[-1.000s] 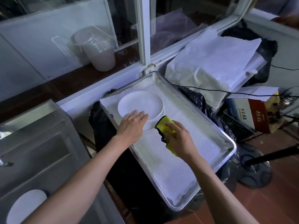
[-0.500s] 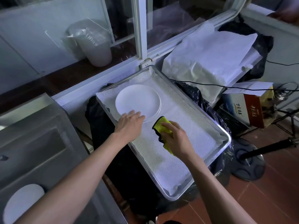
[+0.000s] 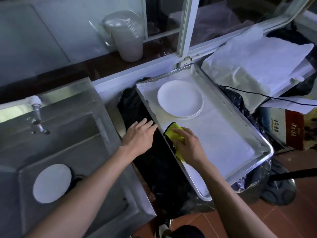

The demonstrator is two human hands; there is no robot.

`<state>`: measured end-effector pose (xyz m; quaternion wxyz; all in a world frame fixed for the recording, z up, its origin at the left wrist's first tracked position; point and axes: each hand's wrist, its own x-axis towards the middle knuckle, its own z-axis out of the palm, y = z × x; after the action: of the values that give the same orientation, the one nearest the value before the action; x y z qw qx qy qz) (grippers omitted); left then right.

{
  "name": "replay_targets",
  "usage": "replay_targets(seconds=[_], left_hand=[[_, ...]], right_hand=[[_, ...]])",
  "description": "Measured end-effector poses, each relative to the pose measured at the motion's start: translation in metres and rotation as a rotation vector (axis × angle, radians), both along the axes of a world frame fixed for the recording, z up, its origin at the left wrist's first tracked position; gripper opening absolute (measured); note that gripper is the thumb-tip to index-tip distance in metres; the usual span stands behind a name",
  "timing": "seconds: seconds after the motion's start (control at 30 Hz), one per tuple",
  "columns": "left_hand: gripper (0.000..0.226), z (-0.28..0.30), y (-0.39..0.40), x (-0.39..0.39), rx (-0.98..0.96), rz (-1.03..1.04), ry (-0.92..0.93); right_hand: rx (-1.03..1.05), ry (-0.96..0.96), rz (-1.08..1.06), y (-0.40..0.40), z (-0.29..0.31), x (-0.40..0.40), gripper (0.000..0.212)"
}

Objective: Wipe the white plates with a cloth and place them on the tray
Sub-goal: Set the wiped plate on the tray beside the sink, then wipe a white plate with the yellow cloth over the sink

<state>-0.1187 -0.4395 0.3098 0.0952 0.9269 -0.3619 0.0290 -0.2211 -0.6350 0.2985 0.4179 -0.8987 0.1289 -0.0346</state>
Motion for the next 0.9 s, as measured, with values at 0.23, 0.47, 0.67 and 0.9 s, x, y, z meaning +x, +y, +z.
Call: replay_targets(seconds=[0.23, 0.47, 0.67, 0.9], left_hand=[[0.030, -0.025, 0.135, -0.013, -0.086, 0.171, 0.085], [0.013, -0.040, 0.283, -0.044, -0.025, 0.337, 0.126], [0.021, -0.073, 0.389, -0.065, 0.020, 0.530, 0.254], [0.033, -0.126, 0.479, -0.079, 0.029, 0.710, 0.374]], right_hand=[[-0.009, -0.045, 0.199, 0.103, 0.002, 0.032, 0.040], [-0.090, -0.038, 0.503, 0.243, -0.014, 0.056, 0.038], [-0.174, 0.099, 0.646, 0.357, -0.043, 0.068, 0.038], [-0.215, 0.212, 0.746, 0.453, -0.070, 0.071, 0.033]])
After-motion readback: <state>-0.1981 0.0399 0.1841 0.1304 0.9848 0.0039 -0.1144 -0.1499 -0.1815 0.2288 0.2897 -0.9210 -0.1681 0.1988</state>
